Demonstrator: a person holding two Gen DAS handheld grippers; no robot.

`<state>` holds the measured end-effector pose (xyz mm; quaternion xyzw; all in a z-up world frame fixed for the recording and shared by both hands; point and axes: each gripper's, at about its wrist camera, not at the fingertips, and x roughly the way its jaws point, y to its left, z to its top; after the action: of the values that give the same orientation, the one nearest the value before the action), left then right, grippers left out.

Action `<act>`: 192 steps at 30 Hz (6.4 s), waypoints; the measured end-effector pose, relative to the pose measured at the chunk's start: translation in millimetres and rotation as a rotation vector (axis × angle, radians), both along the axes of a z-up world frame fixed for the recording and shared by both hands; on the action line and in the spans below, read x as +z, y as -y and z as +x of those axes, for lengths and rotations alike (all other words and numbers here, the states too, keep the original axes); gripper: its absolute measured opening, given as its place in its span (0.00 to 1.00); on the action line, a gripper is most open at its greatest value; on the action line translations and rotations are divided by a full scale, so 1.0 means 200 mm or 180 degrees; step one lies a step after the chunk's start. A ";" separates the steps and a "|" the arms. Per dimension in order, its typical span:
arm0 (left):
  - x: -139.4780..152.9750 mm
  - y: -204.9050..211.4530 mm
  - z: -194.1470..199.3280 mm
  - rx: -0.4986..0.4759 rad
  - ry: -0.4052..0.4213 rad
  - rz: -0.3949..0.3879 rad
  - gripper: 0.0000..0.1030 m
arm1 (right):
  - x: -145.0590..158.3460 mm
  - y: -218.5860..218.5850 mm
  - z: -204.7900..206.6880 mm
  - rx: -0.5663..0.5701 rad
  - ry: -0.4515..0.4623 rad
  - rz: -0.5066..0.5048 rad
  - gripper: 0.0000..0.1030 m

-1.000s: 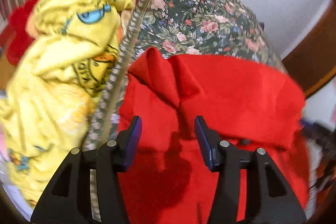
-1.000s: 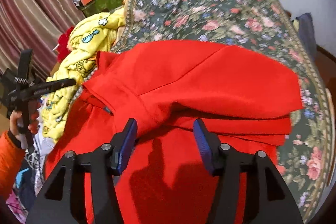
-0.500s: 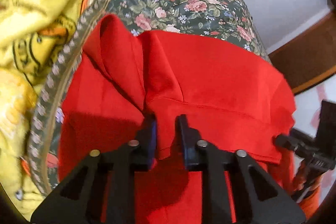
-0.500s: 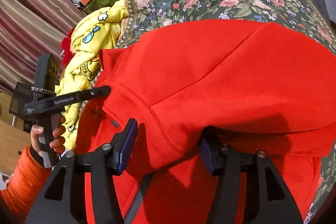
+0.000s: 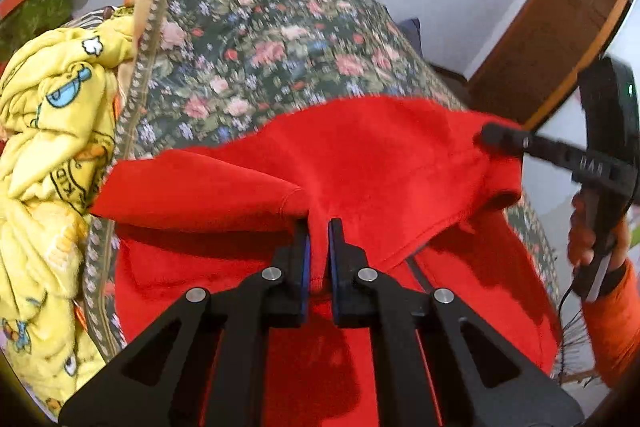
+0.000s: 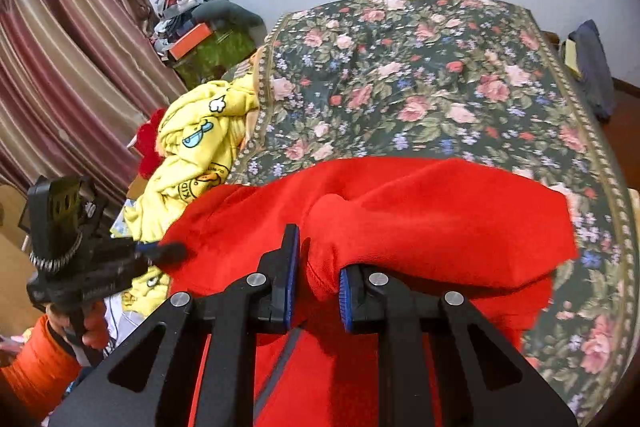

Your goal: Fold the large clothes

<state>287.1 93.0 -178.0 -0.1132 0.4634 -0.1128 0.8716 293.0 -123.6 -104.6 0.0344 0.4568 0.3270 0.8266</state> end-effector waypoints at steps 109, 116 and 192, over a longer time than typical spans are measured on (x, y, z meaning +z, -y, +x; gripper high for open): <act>0.00 -0.62 0.59 0.0845 0.0225 0.0052 0.11 | -0.08 0.29 0.64 -0.0839 0.0155 -0.0186 0.13; -0.10 -0.60 0.89 0.0886 0.0143 0.0349 0.11 | -0.14 0.21 0.85 -0.0789 0.0193 -0.0367 0.13; -0.66 -0.55 -0.57 0.0785 -0.1012 -0.0115 0.54 | -0.38 0.52 -0.37 -0.0632 -0.0577 -0.0610 0.73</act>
<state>173.3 203.2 -309.4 -0.2011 0.5757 0.0059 0.7925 218.3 -227.3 -180.1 0.0297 0.5530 0.1942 0.8097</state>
